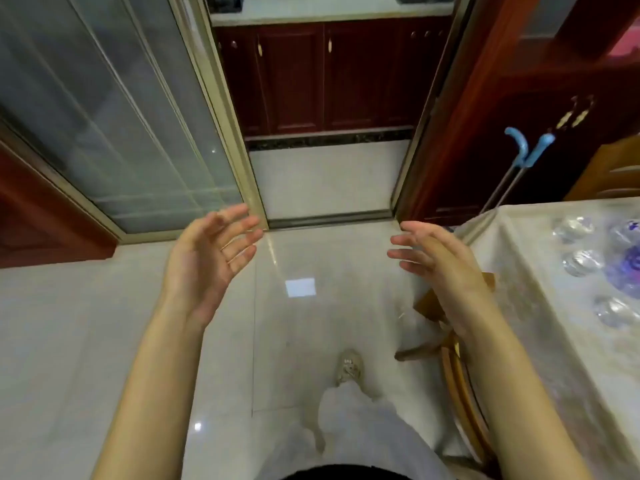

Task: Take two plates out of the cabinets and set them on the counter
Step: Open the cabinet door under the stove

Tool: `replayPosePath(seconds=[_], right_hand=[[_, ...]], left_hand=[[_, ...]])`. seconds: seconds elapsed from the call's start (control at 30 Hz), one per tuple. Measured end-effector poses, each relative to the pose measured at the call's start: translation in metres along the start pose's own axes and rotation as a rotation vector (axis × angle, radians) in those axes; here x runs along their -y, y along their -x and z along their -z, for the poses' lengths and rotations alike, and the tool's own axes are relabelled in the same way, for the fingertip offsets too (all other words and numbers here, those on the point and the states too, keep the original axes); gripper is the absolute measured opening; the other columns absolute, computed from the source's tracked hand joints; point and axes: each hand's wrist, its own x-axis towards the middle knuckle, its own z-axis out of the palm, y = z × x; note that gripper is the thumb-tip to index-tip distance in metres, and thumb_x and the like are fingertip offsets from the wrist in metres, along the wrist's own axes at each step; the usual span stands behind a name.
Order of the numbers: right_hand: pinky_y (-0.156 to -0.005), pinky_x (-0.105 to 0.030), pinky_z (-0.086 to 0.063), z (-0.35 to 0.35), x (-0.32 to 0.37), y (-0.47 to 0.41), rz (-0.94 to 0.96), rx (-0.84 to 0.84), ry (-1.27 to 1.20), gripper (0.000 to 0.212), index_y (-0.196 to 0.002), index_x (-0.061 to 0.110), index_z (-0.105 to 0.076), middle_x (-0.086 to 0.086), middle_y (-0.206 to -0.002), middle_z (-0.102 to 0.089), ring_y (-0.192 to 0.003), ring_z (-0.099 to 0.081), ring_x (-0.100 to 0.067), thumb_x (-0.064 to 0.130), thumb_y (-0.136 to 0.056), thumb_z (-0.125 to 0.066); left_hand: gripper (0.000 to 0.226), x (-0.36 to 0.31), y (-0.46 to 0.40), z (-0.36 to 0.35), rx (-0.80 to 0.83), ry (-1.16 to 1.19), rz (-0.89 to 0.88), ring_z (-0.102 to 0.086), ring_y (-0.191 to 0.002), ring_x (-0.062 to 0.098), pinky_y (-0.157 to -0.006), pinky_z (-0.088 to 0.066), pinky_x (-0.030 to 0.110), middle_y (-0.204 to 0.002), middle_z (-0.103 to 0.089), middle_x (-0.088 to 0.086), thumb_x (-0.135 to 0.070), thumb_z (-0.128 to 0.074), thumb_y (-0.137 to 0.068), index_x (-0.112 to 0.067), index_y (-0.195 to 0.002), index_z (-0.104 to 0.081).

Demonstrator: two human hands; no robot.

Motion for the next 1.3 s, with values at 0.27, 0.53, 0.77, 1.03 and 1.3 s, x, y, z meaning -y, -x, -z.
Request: replayPosePath(seconds=[0.27, 0.53, 0.77, 1.03, 1.3], right_hand=[[-0.064, -0.012, -0.052, 0.024, 0.000, -0.103, -0.107, -0.087, -0.100, 0.024, -0.091, 0.023, -0.065, 0.004, -0.081, -0.071, -0.071, -0.070, -0.007, 0.012, -0.094, -0.043], [-0.068, -0.018, -0.055, 0.045, 0.010, -0.202, -0.171, -0.060, -0.138, 0.022, -0.095, 0.018, -0.064, -0.002, -0.088, -0.069, -0.075, -0.071, -0.009, 0.012, -0.094, -0.043], [-0.077, -0.022, -0.053, 0.036, 0.014, -0.284, -0.239, -0.039, -0.104, 0.021, -0.105, 0.013, -0.062, -0.008, -0.099, -0.068, -0.087, -0.068, -0.019, 0.014, -0.095, -0.044], [-0.072, -0.020, -0.055, -0.001, 0.025, -0.416, -0.199, -0.099, -0.126, 0.020, -0.100, 0.019, -0.063, -0.003, -0.094, -0.069, -0.080, -0.069, -0.012, 0.012, -0.094, -0.044], [-0.070, -0.017, -0.056, -0.028, 0.038, -0.530, -0.149, -0.154, -0.116, 0.025, -0.096, 0.022, -0.065, -0.005, -0.096, -0.070, -0.081, -0.071, -0.014, 0.010, -0.094, -0.044]], left_hand=[[0.038, 0.003, -0.093, -0.038, -0.029, 0.074, 0.145, -0.071, -0.073, 0.011, -0.065, -0.056, 0.020, -0.080, -0.075, 0.000, -0.028, -0.034, -0.092, -0.016, -0.086, -0.070], [0.030, -0.007, -0.187, -0.070, -0.033, 0.106, 0.136, -0.071, -0.076, 0.012, -0.067, -0.055, 0.020, -0.082, -0.075, 0.000, -0.031, -0.044, -0.082, -0.018, -0.085, -0.071], [0.037, -0.010, -0.266, -0.068, -0.134, 0.138, 0.198, -0.071, -0.075, 0.010, -0.066, -0.055, 0.019, -0.082, -0.075, -0.002, -0.031, -0.031, -0.092, -0.015, -0.094, -0.065], [0.032, -0.049, -0.409, -0.076, -0.123, 0.109, 0.223, -0.071, -0.073, 0.010, -0.065, -0.055, 0.018, -0.080, -0.075, -0.002, -0.027, -0.034, -0.092, -0.014, -0.095, -0.063], [0.030, -0.090, -0.535, -0.079, -0.118, 0.020, 0.223, -0.071, -0.079, 0.008, -0.078, -0.049, 0.025, -0.081, -0.076, -0.005, -0.028, -0.036, -0.093, -0.018, -0.095, -0.065]])
